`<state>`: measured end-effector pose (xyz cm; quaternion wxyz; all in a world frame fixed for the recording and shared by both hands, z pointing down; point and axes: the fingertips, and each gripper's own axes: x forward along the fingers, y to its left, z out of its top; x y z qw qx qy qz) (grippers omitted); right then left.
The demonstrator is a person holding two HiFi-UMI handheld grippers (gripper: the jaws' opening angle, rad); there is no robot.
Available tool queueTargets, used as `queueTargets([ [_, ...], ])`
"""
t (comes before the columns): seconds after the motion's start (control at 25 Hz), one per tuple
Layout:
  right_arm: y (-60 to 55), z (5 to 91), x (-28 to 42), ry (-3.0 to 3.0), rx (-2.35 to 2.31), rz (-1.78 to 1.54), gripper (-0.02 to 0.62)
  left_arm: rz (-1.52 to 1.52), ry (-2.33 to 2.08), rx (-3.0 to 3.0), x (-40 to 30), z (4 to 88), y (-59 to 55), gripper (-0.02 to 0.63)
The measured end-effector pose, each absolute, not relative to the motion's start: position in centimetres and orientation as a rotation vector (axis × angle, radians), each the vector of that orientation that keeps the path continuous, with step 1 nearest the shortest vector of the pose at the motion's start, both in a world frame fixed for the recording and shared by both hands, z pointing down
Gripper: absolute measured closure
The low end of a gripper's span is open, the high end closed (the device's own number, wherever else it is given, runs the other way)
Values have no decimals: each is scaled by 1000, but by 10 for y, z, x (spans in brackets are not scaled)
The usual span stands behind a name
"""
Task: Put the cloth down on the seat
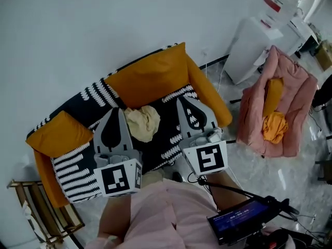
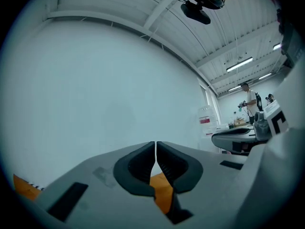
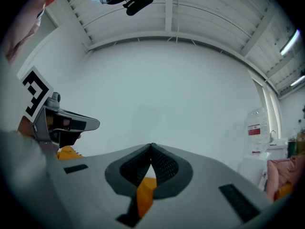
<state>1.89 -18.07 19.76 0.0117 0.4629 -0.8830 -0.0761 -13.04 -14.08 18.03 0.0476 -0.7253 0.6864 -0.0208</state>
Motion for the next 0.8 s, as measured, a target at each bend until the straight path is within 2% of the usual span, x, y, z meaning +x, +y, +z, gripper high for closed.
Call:
queueTargets([
  [0.8, -177, 193, 25, -2789, 1447, -231, 595, -81, 2086, -2201, -122, 183, -134, 583],
])
